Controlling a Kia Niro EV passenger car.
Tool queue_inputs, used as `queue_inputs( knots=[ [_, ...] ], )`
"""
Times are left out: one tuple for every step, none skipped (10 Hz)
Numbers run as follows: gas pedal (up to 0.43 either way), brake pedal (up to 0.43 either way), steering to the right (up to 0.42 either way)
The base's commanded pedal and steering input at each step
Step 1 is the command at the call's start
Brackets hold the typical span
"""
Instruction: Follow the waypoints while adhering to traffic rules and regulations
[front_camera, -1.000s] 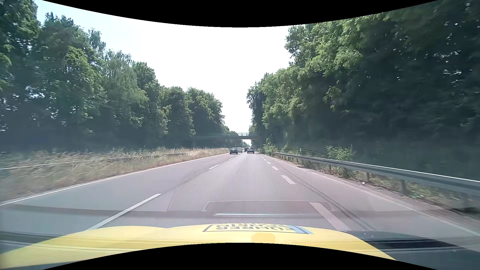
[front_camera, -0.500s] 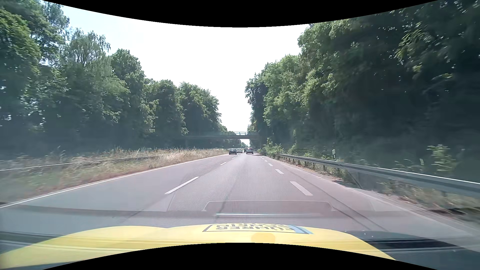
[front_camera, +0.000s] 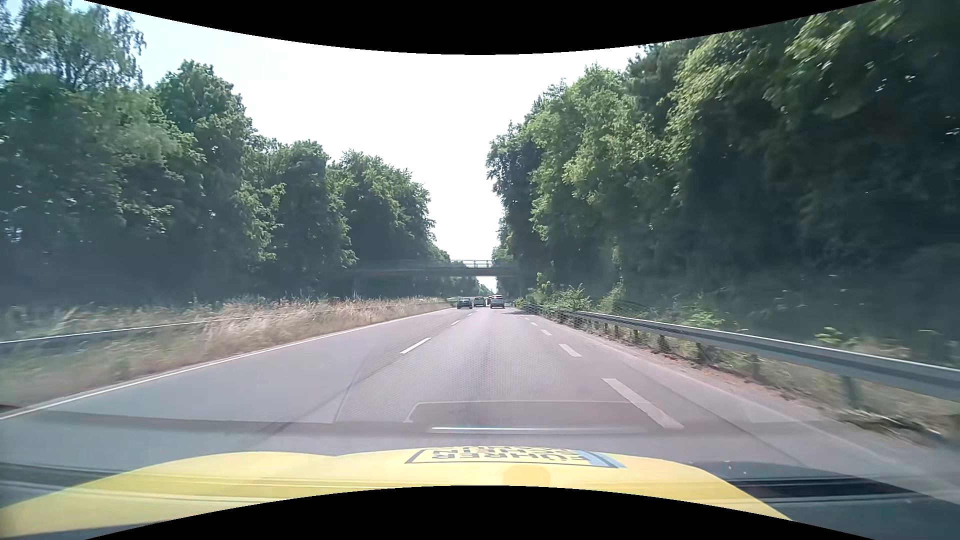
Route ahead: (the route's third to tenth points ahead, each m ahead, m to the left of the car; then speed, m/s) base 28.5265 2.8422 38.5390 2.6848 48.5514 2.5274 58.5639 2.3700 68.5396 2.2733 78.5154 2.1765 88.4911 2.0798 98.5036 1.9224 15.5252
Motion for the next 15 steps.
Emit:
queue_inputs(
  knots=[
    [0.110, 0.000, 0.004],
    [0.118, 0.000, 0.004],
    [0.118, 0.000, 0.004],
    [0.118, 0.000, 0.003],
    [0.118, 0.000, 0.002],
    [0.118, 0.000, 0.002],
    [0.118, 0.000, 0.001],
    [0.118, 0.000, 0.001],
    [0.118, 0.000, 0.001],
    [0.118, 0.000, 0.001],
    [0.118, 0.000, 0.001],
    [0.118, 0.000, 0.001],
    [0.118, 0.000, 0.001],
    [0.110, 0.000, 0.001],
    [0.110, 0.000, 0.001]
  ],
)
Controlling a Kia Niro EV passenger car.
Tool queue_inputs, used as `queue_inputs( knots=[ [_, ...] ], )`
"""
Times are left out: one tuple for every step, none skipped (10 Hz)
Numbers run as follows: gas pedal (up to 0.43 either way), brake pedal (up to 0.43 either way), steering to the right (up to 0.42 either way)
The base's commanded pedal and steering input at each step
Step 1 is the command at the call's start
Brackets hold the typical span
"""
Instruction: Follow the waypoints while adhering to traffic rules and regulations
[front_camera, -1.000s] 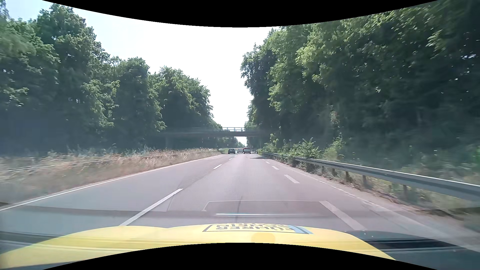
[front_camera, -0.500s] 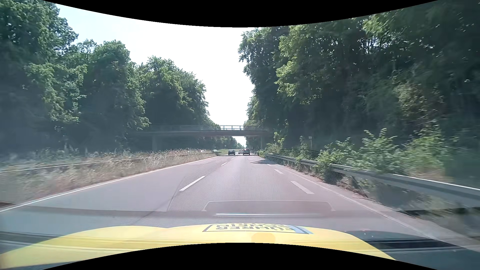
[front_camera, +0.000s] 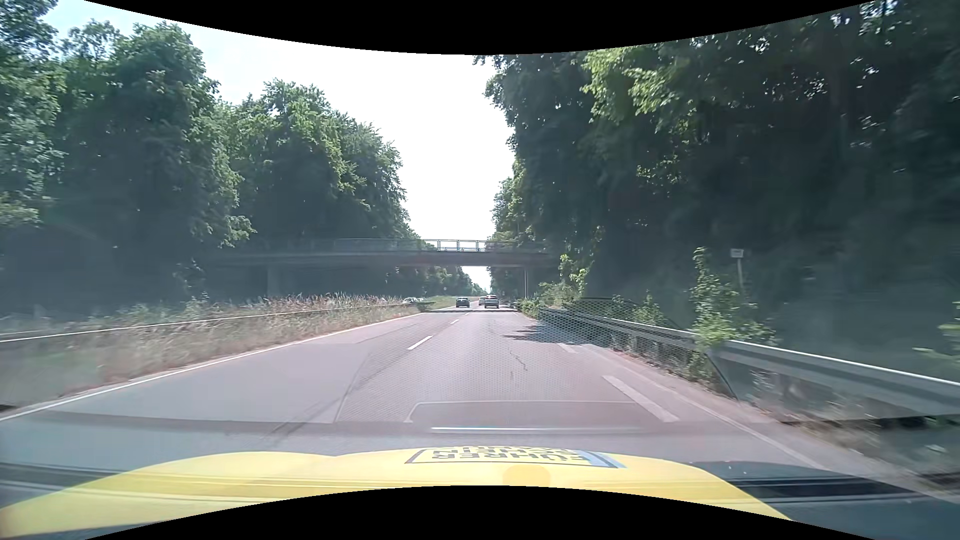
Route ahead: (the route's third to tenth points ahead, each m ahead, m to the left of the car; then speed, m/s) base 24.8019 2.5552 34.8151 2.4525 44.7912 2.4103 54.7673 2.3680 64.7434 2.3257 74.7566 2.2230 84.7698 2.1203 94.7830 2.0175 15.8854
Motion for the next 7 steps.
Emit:
queue_inputs(
  knots=[
    [0.110, 0.000, 0.000],
    [0.098, 0.000, 0.001],
    [0.087, 0.000, 0.001],
    [0.087, 0.000, 0.001],
    [0.087, 0.000, 0.001],
    [0.087, 0.000, 0.001],
    [0.087, 0.000, 0.001]
  ],
)
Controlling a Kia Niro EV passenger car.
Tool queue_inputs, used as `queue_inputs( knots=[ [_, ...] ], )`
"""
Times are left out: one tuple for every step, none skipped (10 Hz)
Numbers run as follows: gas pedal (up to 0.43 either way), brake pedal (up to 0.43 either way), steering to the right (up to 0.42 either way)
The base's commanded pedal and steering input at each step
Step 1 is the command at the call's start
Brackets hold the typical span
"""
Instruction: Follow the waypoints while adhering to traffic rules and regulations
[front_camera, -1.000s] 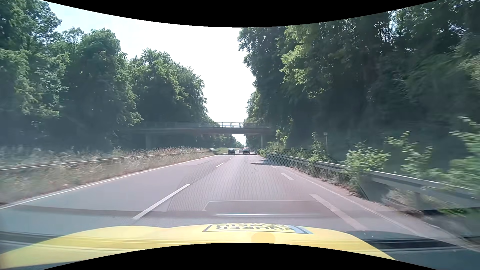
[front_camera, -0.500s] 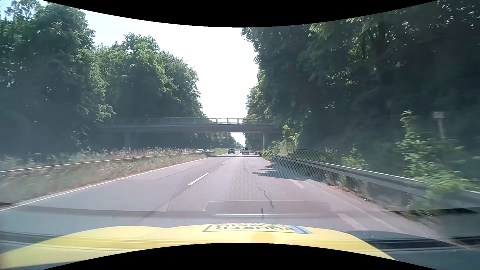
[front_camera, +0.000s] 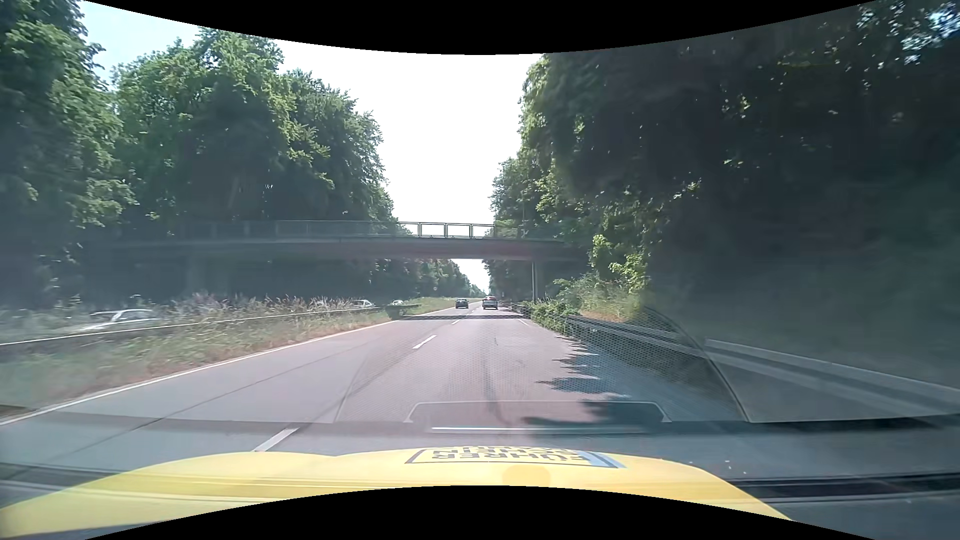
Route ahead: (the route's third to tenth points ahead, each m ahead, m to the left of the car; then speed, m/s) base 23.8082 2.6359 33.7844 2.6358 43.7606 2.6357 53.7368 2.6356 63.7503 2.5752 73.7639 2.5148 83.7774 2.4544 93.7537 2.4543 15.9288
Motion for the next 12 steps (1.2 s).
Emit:
queue_inputs(
  knots=[
    [0.087, 0.000, 0.001],
    [0.087, 0.000, 0.001],
    [0.087, 0.000, 0.001],
    [0.087, 0.000, 0.000],
    [0.087, 0.000, 0.000],
    [0.087, 0.000, 0.000],
    [0.087, 0.000, 0.000],
    [0.087, 0.000, 0.000],
    [0.087, 0.000, 0.000],
    [0.079, 0.000, 0.000],
    [0.067, 0.000, -0.001],
    [0.067, 0.000, -0.001]
  ],
)
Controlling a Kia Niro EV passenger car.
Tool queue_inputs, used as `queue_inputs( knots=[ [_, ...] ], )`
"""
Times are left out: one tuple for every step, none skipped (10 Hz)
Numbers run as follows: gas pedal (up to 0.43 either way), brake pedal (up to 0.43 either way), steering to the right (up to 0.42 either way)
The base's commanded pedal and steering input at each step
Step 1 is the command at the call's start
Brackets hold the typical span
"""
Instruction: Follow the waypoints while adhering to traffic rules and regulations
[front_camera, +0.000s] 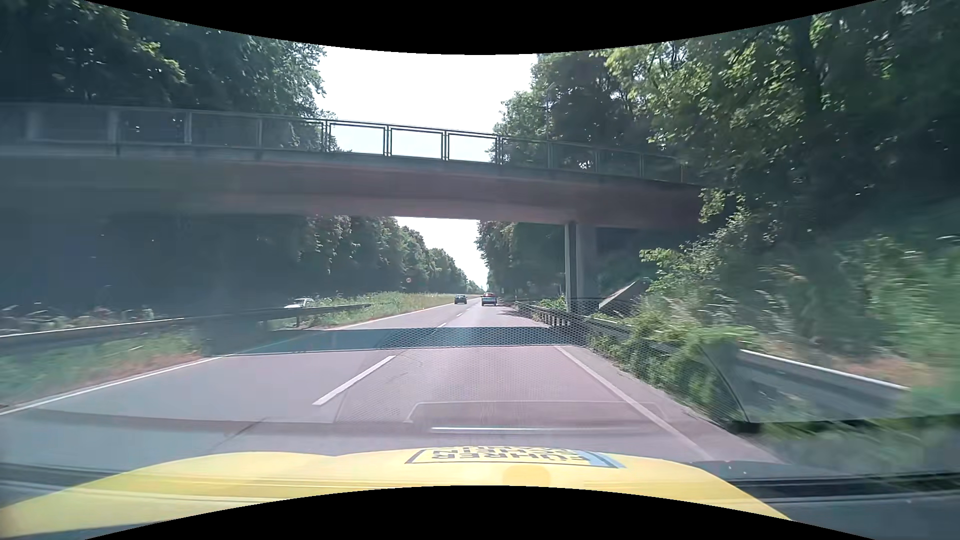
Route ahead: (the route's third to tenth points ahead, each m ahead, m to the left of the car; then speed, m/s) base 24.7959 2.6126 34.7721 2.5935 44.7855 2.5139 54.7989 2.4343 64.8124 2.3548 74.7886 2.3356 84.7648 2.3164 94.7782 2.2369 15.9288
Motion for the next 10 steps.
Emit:
queue_inputs(
  knots=[
    [0.067, 0.000, -0.002],
    [0.067, 0.000, -0.002],
    [0.067, 0.000, -0.002],
    [0.067, 0.000, -0.002],
    [0.079, 0.000, -0.001],
    [0.079, 0.000, 0.000],
    [0.079, 0.000, 0.000],
    [0.079, 0.000, 0.000],
    [0.079, 0.000, 0.000],
    [0.079, 0.000, 0.000]
  ],
)
